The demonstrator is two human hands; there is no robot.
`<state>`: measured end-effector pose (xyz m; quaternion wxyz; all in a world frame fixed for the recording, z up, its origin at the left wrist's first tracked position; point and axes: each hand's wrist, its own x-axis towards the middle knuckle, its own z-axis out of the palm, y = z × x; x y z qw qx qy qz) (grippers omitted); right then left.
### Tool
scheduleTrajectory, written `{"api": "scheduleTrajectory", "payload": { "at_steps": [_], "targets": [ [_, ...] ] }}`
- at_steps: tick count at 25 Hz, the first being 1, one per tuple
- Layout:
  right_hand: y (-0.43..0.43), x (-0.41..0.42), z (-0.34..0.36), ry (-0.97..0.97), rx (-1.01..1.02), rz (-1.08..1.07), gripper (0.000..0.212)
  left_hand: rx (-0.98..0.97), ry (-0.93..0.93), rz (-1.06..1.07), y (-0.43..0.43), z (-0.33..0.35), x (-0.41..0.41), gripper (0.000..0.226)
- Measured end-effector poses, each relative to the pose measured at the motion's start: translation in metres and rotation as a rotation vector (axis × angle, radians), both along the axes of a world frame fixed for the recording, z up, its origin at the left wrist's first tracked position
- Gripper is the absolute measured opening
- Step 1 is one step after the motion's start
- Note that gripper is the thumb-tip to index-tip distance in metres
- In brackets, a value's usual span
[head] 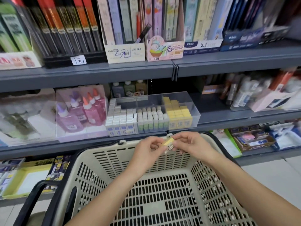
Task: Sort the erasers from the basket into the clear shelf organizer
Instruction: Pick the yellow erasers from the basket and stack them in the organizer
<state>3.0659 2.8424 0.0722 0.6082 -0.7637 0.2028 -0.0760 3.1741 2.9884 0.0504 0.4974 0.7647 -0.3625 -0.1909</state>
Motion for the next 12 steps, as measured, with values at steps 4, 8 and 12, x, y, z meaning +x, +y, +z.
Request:
{"api": "scheduleTrajectory", "payload": {
  "at_steps": [4,8,12],
  "targets": [
    [-0.053,0.033,0.035,-0.067,-0.167,-0.180,0.015,0.008,-0.349,0.146,-0.025,0.028,0.036,0.019],
    [-0.111,0.076,0.053,-0.013,-0.561,-0.311,0.017,0.187,-0.539,0.236,-0.035,0.022,0.069,0.043],
    [-0.138,0.117,0.045,0.133,-0.869,-0.293,0.024,0.234,-0.629,0.235,-0.035,0.004,0.074,0.045]
  ]
}}
